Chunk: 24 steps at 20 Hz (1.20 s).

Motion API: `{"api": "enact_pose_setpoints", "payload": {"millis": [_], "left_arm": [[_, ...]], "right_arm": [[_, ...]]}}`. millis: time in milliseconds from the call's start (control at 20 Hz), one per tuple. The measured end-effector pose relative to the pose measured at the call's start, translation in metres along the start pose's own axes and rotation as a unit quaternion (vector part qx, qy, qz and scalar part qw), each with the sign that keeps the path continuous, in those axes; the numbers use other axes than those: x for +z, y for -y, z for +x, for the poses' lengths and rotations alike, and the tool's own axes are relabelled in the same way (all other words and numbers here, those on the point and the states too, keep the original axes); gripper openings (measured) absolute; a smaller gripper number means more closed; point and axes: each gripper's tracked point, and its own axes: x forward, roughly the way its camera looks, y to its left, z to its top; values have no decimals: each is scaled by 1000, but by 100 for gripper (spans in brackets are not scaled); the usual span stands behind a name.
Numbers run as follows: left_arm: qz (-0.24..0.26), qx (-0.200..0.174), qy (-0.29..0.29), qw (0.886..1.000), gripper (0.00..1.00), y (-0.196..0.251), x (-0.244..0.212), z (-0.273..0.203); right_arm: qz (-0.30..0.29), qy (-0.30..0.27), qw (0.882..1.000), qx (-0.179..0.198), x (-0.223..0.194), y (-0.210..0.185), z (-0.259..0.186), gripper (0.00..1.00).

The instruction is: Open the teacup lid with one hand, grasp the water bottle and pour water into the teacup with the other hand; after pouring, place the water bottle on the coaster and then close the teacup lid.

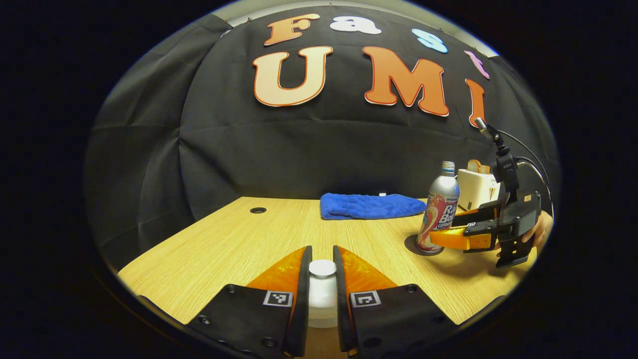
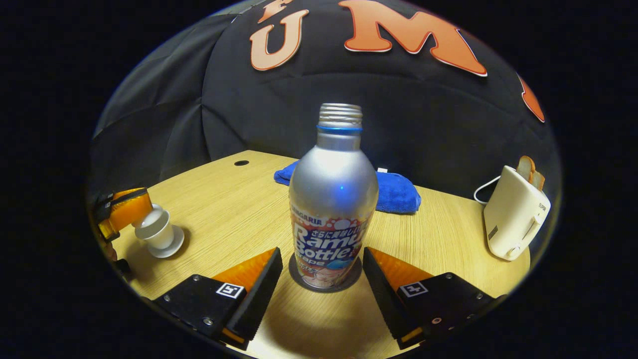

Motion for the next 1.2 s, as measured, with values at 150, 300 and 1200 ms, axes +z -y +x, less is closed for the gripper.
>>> {"api": "enact_pose_setpoints", "payload": {"millis": [150,300,1200], "left_arm": [[4,5,-8,1000,28,-1,-10,2],[2,9,-3,1000,24,-1,-11,2],[11,6,44,999,87,31,51,-25]], "right_arm": [[-5,10,1000,2,-1,-2,-17,98],[-4,18,1000,1,-3,-2,-32,98],[13,120,992,-43,35,25,-121,97]]}}
